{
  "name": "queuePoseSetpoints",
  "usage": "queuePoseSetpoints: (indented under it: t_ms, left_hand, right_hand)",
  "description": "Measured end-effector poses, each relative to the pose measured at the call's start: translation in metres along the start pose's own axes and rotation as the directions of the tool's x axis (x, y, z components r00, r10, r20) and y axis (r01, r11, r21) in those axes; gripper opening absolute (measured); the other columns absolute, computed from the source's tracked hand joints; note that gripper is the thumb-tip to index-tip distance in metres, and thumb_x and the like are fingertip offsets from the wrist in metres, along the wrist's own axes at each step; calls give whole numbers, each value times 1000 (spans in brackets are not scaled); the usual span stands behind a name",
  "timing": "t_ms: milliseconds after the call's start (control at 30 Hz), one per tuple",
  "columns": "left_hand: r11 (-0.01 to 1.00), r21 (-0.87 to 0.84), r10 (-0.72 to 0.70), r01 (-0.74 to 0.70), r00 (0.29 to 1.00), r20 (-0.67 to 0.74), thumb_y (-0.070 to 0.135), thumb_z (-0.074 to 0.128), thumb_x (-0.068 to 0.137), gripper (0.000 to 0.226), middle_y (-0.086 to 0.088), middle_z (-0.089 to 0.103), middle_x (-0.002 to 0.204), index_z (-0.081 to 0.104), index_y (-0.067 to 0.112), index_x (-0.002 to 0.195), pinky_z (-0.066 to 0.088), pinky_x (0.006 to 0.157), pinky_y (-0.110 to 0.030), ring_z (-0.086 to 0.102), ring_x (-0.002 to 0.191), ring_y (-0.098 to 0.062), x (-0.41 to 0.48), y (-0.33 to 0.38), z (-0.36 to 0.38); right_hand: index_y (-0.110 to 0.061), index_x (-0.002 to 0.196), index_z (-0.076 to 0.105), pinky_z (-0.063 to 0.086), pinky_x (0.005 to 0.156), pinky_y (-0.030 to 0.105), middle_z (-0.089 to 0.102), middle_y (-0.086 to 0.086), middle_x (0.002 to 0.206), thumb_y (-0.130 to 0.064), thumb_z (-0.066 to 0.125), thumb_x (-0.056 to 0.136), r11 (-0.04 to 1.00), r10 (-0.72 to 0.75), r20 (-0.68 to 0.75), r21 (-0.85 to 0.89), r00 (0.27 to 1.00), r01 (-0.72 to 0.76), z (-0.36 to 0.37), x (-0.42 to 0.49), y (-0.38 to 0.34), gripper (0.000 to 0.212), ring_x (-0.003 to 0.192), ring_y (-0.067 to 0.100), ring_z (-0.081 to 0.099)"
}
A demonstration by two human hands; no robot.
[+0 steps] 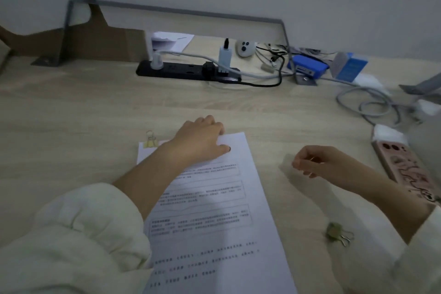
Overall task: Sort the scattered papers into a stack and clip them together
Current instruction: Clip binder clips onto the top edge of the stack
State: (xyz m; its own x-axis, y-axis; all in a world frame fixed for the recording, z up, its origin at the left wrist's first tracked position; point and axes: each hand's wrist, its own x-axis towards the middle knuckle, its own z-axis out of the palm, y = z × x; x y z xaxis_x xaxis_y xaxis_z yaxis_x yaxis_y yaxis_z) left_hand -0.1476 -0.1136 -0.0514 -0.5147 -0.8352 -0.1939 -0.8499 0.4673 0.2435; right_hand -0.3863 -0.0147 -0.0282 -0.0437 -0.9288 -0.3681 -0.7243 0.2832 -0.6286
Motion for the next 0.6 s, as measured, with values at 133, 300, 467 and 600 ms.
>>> queuePoseSetpoints:
  t_ms: [133, 300, 467, 600]
  left_hand:
    - [997, 37, -65, 64, 997, 36, 56, 47, 85, 50, -2, 46, 127, 46, 20, 120, 29, 97, -37, 42, 118, -21, 5, 15, 1]
    - [996, -21, -84, 86, 993, 83, 54, 53, 83, 49, -4, 45, 126, 47, 18, 116, 34, 97, -38, 41, 118, -22, 3, 30, 5]
    - [998, -30, -55, 60, 990, 131, 50, 53, 85, 34, -3, 44, 123, 44, 22, 101, 34, 96, -36, 40, 116, -21, -5, 43, 11]
    - [993, -105, -32, 49, 988, 153, 48, 51, 87, 30, 3, 54, 103, 43, 21, 99, 35, 78, -30, 48, 94, -17, -11, 48, 11]
  right_hand:
    - [-23, 85, 60, 45, 69, 24, 62, -4, 86, -51, 60, 78, 978, 50, -5, -204, 999, -50, -6, -45, 22, 29, 72, 10, 55]
    - [-34, 95, 49, 48, 66, 19, 63, -9, 89, -75, 57, 56, 907, 213, 139, -397, 967, -143, -3, -84, 35, 57, 68, 2, 59]
    - [-17, 79, 57, 53, 60, 22, 65, -4, 61, -34, 66, 82, 968, 136, 61, -223, 989, -119, 9, -89, 54, 20, 55, 8, 62]
    - [-14, 74, 58, 50, 58, 19, 66, 0, 63, -24, 53, 93, 984, 60, 72, -169, 996, -47, 12, -86, 54, 21, 54, 8, 60]
